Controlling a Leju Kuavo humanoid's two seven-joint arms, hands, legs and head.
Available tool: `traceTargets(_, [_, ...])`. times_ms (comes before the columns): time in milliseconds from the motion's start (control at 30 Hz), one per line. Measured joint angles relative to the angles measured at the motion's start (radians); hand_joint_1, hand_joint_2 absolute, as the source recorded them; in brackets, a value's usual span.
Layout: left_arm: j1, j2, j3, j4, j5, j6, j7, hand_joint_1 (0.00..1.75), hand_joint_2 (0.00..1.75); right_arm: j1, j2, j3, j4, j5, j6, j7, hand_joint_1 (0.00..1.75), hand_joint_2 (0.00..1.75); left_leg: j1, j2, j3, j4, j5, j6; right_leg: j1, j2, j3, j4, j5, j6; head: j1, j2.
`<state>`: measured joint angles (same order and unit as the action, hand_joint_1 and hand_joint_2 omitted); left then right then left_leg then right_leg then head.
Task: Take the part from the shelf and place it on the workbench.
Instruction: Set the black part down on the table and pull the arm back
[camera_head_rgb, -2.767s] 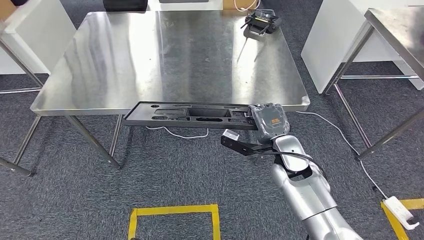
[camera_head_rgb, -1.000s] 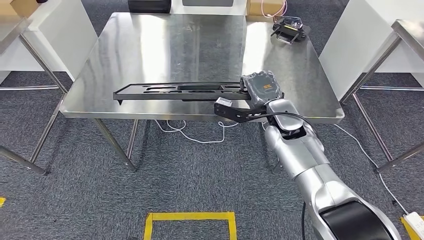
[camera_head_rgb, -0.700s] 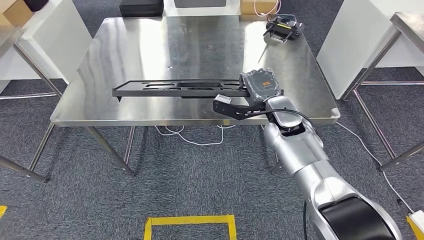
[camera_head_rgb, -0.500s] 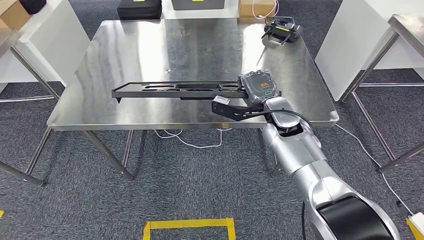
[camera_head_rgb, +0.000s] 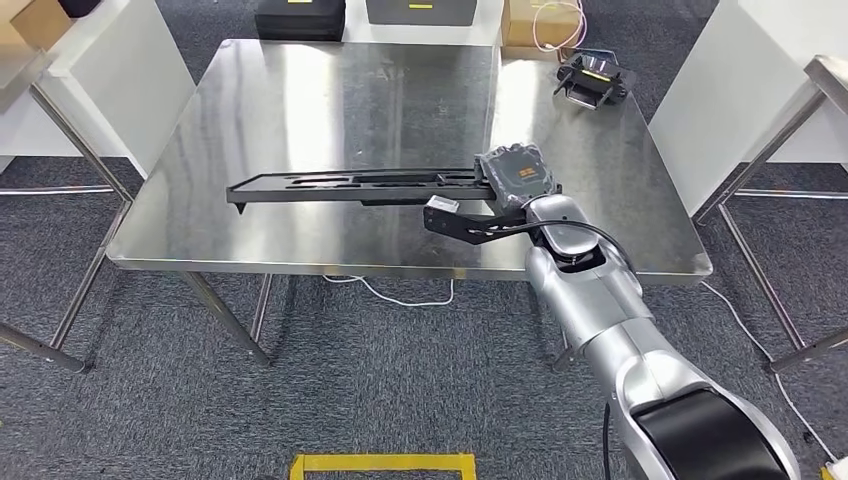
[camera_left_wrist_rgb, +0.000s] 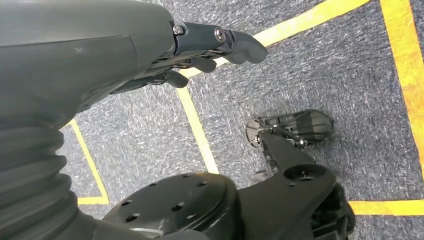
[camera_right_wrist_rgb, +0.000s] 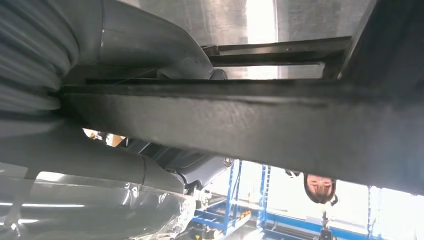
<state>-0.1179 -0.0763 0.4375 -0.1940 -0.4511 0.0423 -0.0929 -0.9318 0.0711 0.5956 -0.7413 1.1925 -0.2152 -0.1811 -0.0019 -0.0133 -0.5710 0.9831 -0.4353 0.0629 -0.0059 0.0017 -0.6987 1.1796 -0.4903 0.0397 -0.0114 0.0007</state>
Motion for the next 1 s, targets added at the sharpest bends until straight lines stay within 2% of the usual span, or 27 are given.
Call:
traceTargets(33, [0.001,-0.002,0.000,0.000,-0.001,0.001,0.000,0.00,1.75,-0.003,-0.001,0.001,0.005,-0.002,-0.001,-0.001,1.61,1.75,-0.001,-0.001,0.009,0.000,-0.007,-0.002,0.001,0.000,0.027,-0.077,0.042,0.000,0.000,0.000])
traceTargets(100, [0.001,-0.005,0.000,0.001,-0.004,0.005,-0.001,0.00,1.75,-0.015,-0.001,0.003,0.019,-0.009,-0.003,-0.002,1.61,1.75,-0.003,-0.002,0.019,-0.001,-0.019,-0.011,0.007,-0.002,0.065,-0.186,0.088,-0.013,-0.001,0.000])
traceTargets(167, [0.000,-0.006,0.000,0.001,-0.006,0.009,-0.002,0.00,1.75,-0.027,0.000,0.004,0.034,-0.014,-0.007,-0.002,1.61,1.75,-0.004,-0.002,0.022,0.005,-0.025,-0.023,0.010,-0.003,0.076,-0.207,0.090,-0.033,-0.003,0.000])
traceTargets(233, [0.002,-0.006,0.001,0.001,-0.008,0.009,-0.003,0.00,1.75,-0.037,0.000,0.003,0.047,-0.016,-0.011,-0.002,1.61,1.75,-0.001,0.002,0.021,0.022,-0.032,-0.033,0.001,-0.001,0.094,-0.211,0.092,-0.045,-0.002,0.000])
traceTargets(267, [0.003,-0.007,0.001,0.001,-0.008,0.009,-0.003,0.00,1.75,-0.042,0.000,0.003,0.054,-0.017,-0.012,-0.001,1.61,1.75,0.001,0.003,0.010,0.046,-0.042,-0.038,-0.003,-0.001,0.104,-0.212,0.090,-0.051,-0.003,0.000])
traceTargets(300, [0.003,-0.007,0.001,0.001,-0.009,0.009,-0.004,0.00,1.75,-0.047,0.000,0.003,0.061,-0.017,-0.013,0.000,1.61,1.75,0.004,0.005,-0.013,0.090,-0.060,-0.045,-0.006,0.000,0.113,-0.214,0.086,-0.056,-0.004,0.000])
traceTargets(367, [0.003,-0.007,0.003,0.001,-0.010,0.009,-0.004,0.00,1.75,-0.054,0.002,0.003,0.075,-0.017,-0.016,0.002,1.61,1.75,0.012,0.007,-0.088,0.213,-0.109,-0.058,-0.006,0.000,0.123,-0.214,0.076,-0.063,-0.006,0.000])
traceTargets(400, [0.004,-0.008,0.004,0.001,-0.011,0.009,-0.004,0.00,1.75,-0.055,0.003,0.003,0.083,-0.016,-0.018,0.003,1.61,1.75,0.015,0.007,-0.127,0.265,-0.125,-0.063,-0.006,0.001,0.127,-0.214,0.071,-0.064,-0.006,0.000])
traceTargets(433, [0.005,-0.008,0.006,0.001,-0.012,0.009,-0.004,0.00,1.75,-0.055,0.003,0.003,0.091,-0.016,-0.019,0.004,1.61,1.75,0.018,0.009,-0.152,0.287,-0.124,-0.067,-0.007,0.002,0.133,-0.213,0.066,-0.063,-0.006,0.000])
traceTargets(467, [0.006,-0.008,0.007,0.001,-0.012,0.009,-0.005,0.00,1.75,-0.054,0.003,0.003,0.098,-0.015,-0.019,0.004,1.61,1.75,0.021,0.010,-0.159,0.272,-0.100,-0.069,-0.007,0.003,0.140,-0.213,0.059,-0.060,-0.006,0.000])
traceTargets(500, [0.006,-0.008,0.009,0.001,-0.013,0.008,-0.005,0.00,1.75,-0.054,0.003,0.003,0.105,-0.014,-0.019,0.005,1.61,1.75,0.024,0.012,-0.147,0.219,-0.057,-0.070,-0.007,0.003,0.149,-0.213,0.052,-0.057,-0.006,0.000])
traceTargets(533, [0.007,-0.008,0.011,0.001,-0.013,0.008,-0.005,0.00,1.75,-0.054,0.003,0.003,0.109,-0.013,-0.019,0.005,1.61,1.75,0.027,0.013,-0.121,0.146,-0.007,-0.069,-0.008,0.004,0.159,-0.213,0.045,-0.053,-0.006,0.000])
traceTargets(567, [0.007,-0.007,0.013,0.001,-0.013,0.008,-0.005,0.00,1.75,-0.056,0.003,0.003,0.113,-0.013,-0.019,0.005,1.61,1.75,0.026,0.015,-0.096,0.082,0.023,-0.067,-0.007,0.004,0.167,-0.213,0.038,-0.048,-0.006,0.000])
traceTargets(600, [0.006,-0.007,0.015,0.001,-0.013,0.008,-0.005,0.00,1.75,-0.059,0.004,0.003,0.117,-0.013,-0.019,0.005,1.61,1.75,0.024,0.015,-0.077,0.035,0.037,-0.061,-0.006,0.005,0.171,-0.214,0.032,-0.042,-0.005,0.000])
traceTargets(633, [0.006,-0.007,0.016,0.001,-0.014,0.008,-0.005,0.00,1.75,-0.062,0.004,0.003,0.120,-0.013,-0.018,0.006,1.61,1.75,0.020,0.016,-0.066,0.013,0.038,-0.054,-0.004,0.005,0.175,-0.214,0.027,-0.036,-0.005,0.000])
traceTargets(700, [0.006,-0.008,0.017,0.001,-0.015,0.007,-0.006,0.00,1.75,-0.067,0.005,0.003,0.127,-0.012,-0.014,0.009,1.61,1.75,0.013,0.015,-0.054,0.005,0.028,-0.035,0.001,0.006,0.180,-0.208,0.024,-0.021,-0.006,0.000])
traceTargets(767, [0.007,-0.008,0.018,0.001,-0.016,0.006,-0.006,0.00,1.75,-0.073,0.005,0.003,0.134,-0.007,-0.012,0.018,1.61,1.75,0.011,0.015,-0.039,0.001,0.029,-0.018,0.003,0.005,0.167,-0.171,0.016,-0.011,-0.006,0.000])
traceTargets(800, [0.007,-0.008,0.018,0.001,-0.017,0.006,-0.006,0.00,1.75,-0.077,0.005,0.003,0.138,-0.005,-0.011,0.023,1.61,1.75,0.011,0.014,-0.032,0.000,0.028,-0.012,0.002,0.005,0.141,-0.128,0.006,-0.010,-0.004,0.000])
traceTargets(900, [0.003,-0.008,0.022,0.001,-0.017,0.008,-0.006,0.00,1.75,-0.085,0.005,0.003,0.154,-0.003,-0.011,0.034,1.61,1.75,0.010,0.010,-0.022,-0.001,0.016,0.000,-0.002,0.005,0.014,0.067,-0.048,-0.013,-0.002,0.000])
traceTargets(933, [0.003,-0.008,0.023,0.001,-0.017,0.008,-0.006,0.00,1.75,-0.085,0.004,0.003,0.160,-0.003,-0.011,0.036,1.61,1.75,0.010,0.008,-0.016,-0.001,0.011,0.001,-0.002,0.005,-0.019,0.101,-0.059,-0.012,-0.002,0.000])
traceTargets(967, [0.003,-0.008,0.024,0.001,-0.017,0.008,-0.006,0.00,1.75,-0.084,0.004,0.003,0.165,-0.002,-0.011,0.037,1.61,1.75,0.009,0.006,-0.009,-0.001,0.005,0.001,-0.002,0.005,-0.033,0.102,-0.055,-0.008,-0.001,0.000])
traceTargets(1000, [0.005,-0.008,0.024,0.001,-0.018,0.007,-0.006,0.00,1.75,-0.085,0.003,0.003,0.170,-0.002,-0.011,0.038,1.61,1.75,0.007,0.004,-0.001,-0.001,-0.001,0.000,-0.002,0.005,-0.029,0.064,-0.033,-0.004,-0.001,0.000])
